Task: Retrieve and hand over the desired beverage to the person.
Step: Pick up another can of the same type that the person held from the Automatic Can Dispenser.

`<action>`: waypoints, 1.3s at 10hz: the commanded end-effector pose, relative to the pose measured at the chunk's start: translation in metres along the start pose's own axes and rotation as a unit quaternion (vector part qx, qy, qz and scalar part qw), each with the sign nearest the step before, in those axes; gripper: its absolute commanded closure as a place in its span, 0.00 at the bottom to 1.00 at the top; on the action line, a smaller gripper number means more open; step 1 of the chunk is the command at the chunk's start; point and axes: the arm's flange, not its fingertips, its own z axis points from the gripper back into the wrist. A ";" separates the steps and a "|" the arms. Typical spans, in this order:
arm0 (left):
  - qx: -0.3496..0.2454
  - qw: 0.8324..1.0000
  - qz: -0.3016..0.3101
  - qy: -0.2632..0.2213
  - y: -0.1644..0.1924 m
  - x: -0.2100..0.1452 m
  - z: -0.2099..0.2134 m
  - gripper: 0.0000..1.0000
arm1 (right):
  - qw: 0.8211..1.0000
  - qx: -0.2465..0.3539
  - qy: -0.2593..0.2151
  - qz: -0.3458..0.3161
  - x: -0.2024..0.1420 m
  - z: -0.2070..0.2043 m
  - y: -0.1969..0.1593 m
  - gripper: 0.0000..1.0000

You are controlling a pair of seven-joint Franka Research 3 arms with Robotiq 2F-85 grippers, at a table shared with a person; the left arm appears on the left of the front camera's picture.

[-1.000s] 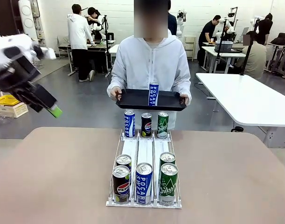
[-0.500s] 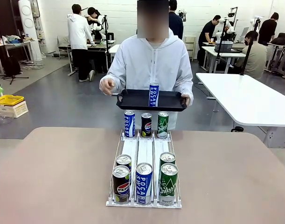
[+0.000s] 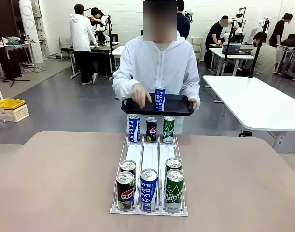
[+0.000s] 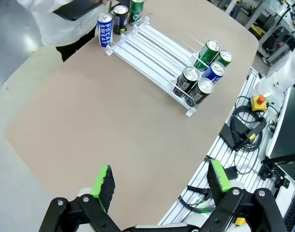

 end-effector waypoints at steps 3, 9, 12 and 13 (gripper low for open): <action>0.001 1.000 -0.010 0.003 0.001 -0.001 0.000 0.00 | 1.000 0.014 -0.011 0.004 0.003 0.000 -0.001 0.00; 0.001 1.000 -0.010 0.003 0.001 -0.001 0.000 0.00 | 1.000 0.014 -0.011 0.004 0.003 0.000 -0.001 0.00; 0.001 1.000 -0.010 0.003 0.001 -0.001 0.000 0.00 | 1.000 0.014 -0.011 0.004 0.003 0.000 -0.001 0.00; 0.001 1.000 -0.010 0.003 0.001 -0.001 0.000 0.00 | 1.000 0.014 -0.011 0.004 0.003 0.000 -0.001 0.00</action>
